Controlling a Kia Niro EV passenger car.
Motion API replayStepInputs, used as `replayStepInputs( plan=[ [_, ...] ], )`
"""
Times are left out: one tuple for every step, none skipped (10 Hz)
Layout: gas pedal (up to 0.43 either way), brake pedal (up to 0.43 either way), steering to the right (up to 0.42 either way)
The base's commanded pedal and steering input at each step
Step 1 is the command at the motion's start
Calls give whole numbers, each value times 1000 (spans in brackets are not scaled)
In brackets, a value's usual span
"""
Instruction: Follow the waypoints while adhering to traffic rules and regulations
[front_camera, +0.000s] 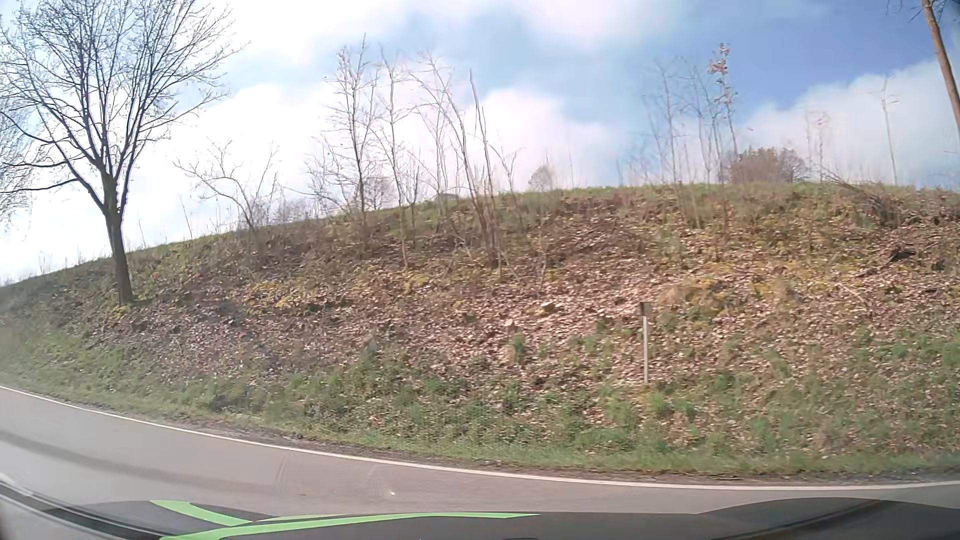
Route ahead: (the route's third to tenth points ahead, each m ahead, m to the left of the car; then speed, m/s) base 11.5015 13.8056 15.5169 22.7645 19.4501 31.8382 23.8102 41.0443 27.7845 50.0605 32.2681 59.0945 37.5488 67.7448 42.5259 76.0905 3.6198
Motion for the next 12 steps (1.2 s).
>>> replayStepInputs(
  plan=[
    [441, 0, -584],
    [441, 0, -585],
    [441, 0, -587],
    [429, 0, -587],
    [429, 0, -585],
    [429, 0, -577],
    [429, 0, -565],
    [421, 0, -547],
    [421, 0, -531],
    [421, 0, -516],
    [421, 0, -495],
    [421, 0, -477]
  ],
)
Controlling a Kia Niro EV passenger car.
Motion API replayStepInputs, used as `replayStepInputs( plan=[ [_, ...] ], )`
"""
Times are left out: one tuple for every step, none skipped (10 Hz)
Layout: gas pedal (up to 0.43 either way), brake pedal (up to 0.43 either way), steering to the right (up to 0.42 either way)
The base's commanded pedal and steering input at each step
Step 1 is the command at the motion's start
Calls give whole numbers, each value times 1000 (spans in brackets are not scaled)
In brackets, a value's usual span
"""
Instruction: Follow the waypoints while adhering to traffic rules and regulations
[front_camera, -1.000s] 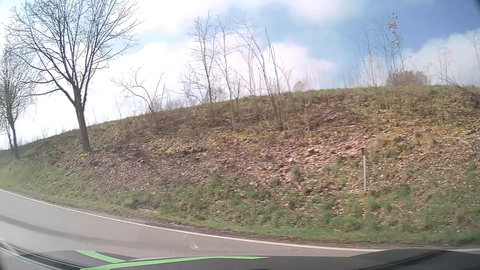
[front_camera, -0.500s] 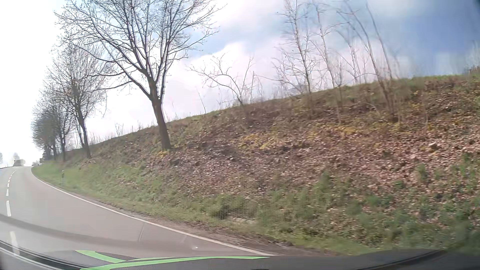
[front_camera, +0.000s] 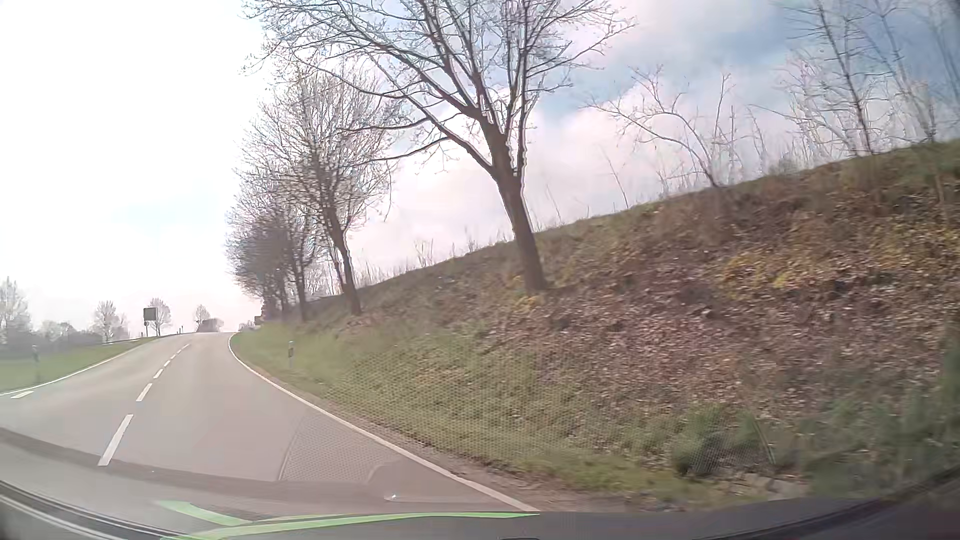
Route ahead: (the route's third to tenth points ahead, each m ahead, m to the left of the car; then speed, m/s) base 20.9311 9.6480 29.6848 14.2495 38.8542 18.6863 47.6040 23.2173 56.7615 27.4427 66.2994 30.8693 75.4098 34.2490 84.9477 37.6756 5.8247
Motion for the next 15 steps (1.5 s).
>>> replayStepInputs(
  plan=[
    [429, 0, -445],
    [429, 0, -409],
    [429, 0, -377],
    [441, 0, -347],
    [441, 0, -303],
    [449, 0, -267],
    [461, 0, -214],
    [480, 0, -160],
    [488, 0, -127],
    [500, 0, -103],
    [500, 0, -85],
    [512, 0, -71],
    [512, 0, -51],
    [520, 0, -27],
    [520, 0, -9]
  ],
)
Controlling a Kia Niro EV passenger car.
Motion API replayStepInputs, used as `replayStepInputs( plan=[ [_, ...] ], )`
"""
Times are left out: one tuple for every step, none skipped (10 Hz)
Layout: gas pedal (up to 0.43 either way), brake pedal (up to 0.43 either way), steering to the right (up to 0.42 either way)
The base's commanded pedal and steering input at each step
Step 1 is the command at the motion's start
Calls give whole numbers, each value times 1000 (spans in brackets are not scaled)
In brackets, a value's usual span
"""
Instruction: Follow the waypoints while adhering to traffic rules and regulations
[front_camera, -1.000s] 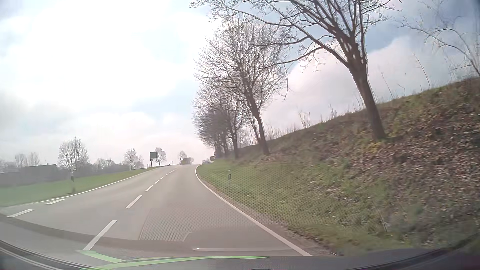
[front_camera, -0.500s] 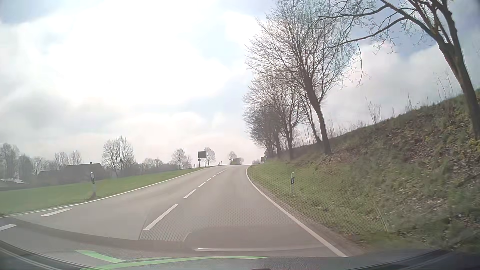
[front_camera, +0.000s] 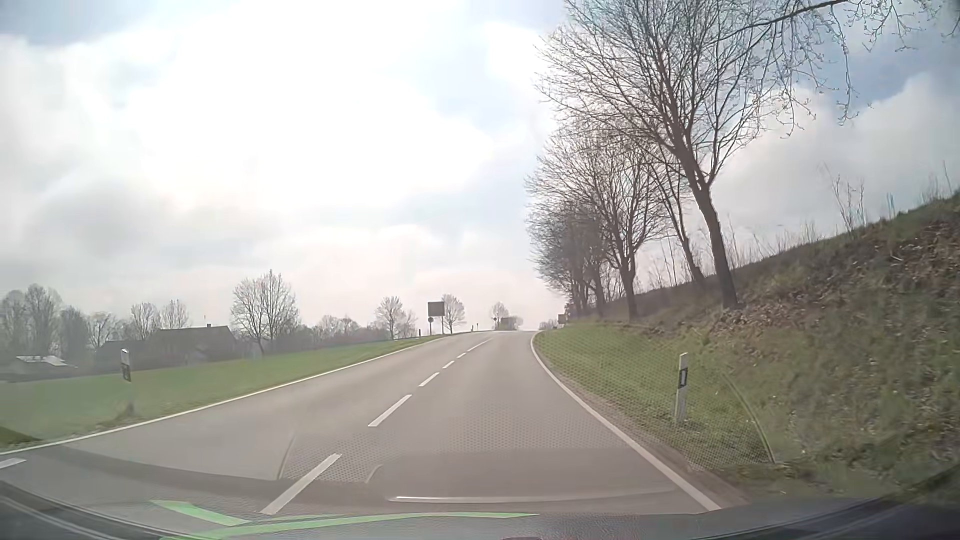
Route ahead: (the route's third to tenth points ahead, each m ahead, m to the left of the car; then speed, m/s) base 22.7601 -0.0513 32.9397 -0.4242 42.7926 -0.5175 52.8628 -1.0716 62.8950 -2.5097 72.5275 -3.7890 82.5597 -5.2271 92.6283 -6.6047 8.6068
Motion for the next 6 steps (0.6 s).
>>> replayStepInputs(
  plan=[
    [531, 0, -2],
    [531, 0, 0],
    [531, 0, -1],
    [531, 0, 0],
    [531, 0, 1],
    [539, 0, 1]
  ],
)
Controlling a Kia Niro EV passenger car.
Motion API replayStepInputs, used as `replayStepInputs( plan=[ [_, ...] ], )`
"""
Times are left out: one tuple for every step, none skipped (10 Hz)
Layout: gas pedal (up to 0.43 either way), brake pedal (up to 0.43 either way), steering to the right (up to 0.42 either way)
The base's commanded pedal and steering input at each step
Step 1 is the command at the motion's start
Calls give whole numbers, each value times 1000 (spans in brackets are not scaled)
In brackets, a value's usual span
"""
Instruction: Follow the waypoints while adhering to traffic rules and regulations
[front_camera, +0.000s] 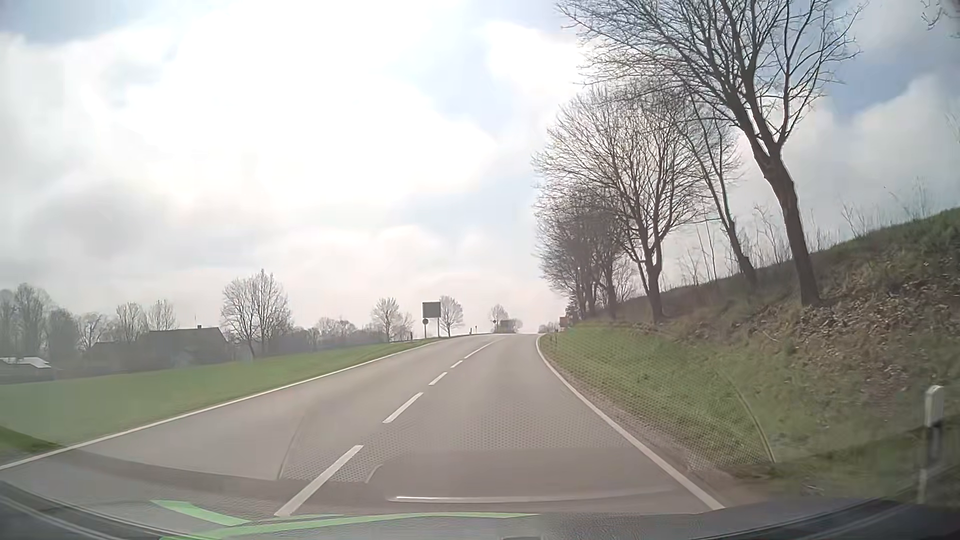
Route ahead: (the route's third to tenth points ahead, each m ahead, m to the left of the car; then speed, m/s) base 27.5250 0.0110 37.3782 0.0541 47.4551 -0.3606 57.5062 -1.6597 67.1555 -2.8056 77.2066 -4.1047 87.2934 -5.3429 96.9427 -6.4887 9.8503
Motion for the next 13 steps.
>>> replayStepInputs(
  plan=[
    [539, 0, 4],
    [539, 0, 7],
    [539, 0, 10],
    [539, 0, 11],
    [539, 0, 12],
    [539, 0, 12],
    [539, 0, 12],
    [539, 0, 11],
    [539, 0, 11],
    [539, 0, 11],
    [551, 0, 11],
    [551, 0, 10],
    [551, 0, 10]
  ],
)
